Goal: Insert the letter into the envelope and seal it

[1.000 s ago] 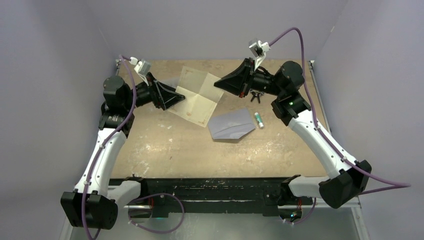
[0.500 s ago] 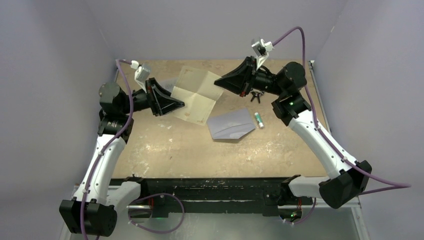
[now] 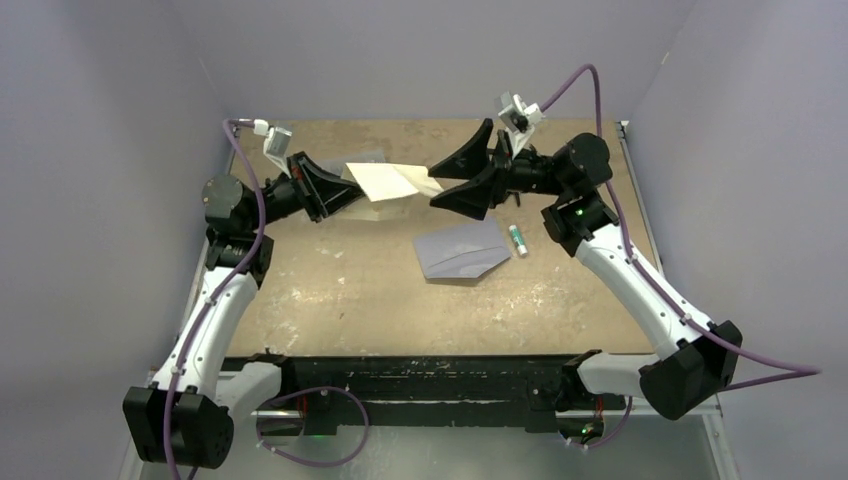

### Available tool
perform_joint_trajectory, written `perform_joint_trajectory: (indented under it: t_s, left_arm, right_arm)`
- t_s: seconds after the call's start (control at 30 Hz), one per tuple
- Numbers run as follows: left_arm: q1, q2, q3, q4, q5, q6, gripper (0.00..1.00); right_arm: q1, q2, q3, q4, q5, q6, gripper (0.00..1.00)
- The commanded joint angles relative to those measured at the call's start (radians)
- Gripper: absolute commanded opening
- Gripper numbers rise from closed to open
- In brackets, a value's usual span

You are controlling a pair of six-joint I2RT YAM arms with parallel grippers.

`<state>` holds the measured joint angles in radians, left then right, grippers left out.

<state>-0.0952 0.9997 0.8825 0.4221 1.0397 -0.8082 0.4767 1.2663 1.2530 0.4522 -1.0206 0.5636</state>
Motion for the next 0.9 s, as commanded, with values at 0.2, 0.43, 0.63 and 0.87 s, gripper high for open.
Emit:
perform_joint_trajectory:
  t_s: [0.2,0.43,0.63,0.87]
  left_arm:
    - [-0.005,0.052,-0.003,0.151,-0.084,-0.078,0.0]
    - [-0.042,0.051,-0.017,0.36,-0.044,-0.268,0.0]
    - [-0.115,0.038,0.009,0.421,-0.067,-0.354,0.0]
    - [-0.126,0.048,0.049,0.518,-0.102,-0.506,0.0]
  right_arm:
    - [0.002,-0.053,-0.006,-0.168,0.156,-0.146,0.74]
    - [0.006,-0.024,-0.098,-0.073,0.463,0.081,0.99]
    - [0.009,-0.038,-0.277,0.307,0.47,0.311,0.99]
    - [0.04,0.053,-0.419,0.962,0.372,0.681,0.99]
